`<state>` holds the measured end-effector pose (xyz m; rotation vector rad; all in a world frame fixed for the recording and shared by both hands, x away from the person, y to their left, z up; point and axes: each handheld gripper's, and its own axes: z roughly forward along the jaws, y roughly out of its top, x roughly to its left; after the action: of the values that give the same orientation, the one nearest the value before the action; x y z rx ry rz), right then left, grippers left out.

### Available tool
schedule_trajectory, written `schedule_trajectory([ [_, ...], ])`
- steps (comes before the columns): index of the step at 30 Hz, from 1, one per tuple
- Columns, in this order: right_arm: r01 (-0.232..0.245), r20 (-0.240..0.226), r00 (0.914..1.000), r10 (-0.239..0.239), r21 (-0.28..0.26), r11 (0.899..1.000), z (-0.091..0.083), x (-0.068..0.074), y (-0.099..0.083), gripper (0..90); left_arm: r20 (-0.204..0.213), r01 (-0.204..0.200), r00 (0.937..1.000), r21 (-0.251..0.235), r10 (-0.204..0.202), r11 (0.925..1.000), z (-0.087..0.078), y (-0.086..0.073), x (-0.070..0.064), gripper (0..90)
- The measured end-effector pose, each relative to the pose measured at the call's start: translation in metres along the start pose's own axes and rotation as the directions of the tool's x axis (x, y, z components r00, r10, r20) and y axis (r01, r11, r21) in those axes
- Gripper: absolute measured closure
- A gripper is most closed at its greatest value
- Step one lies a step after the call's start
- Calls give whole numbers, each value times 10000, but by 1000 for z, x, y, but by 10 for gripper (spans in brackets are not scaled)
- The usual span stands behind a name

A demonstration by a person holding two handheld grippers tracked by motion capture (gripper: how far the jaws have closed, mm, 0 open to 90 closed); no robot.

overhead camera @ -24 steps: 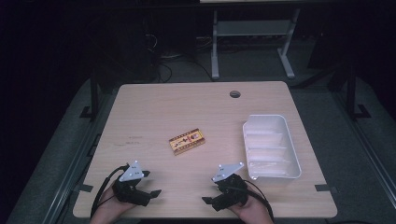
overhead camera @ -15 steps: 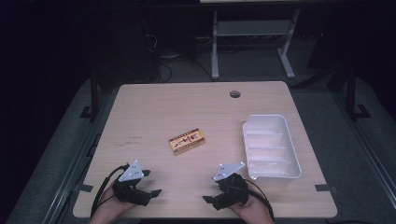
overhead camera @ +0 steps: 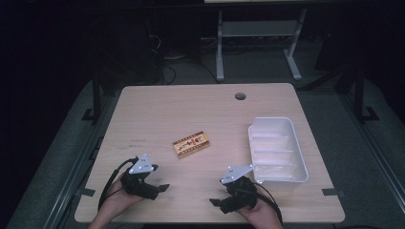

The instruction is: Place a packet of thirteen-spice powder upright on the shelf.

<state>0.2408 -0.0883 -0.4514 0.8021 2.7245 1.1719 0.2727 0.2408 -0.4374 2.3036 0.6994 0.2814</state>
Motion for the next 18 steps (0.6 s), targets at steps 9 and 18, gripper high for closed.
schedule_trajectory([
  [9,-25,-30,10000,25,-159,9999,-4,-1,0,242,42,-283,9996,74,282,9996,11,28,18,175],
  [18,-31,-14,10000,31,-224,9997,-5,-1,0,239,107,-381,9992,357,377,9986,26,43,34,175],
])
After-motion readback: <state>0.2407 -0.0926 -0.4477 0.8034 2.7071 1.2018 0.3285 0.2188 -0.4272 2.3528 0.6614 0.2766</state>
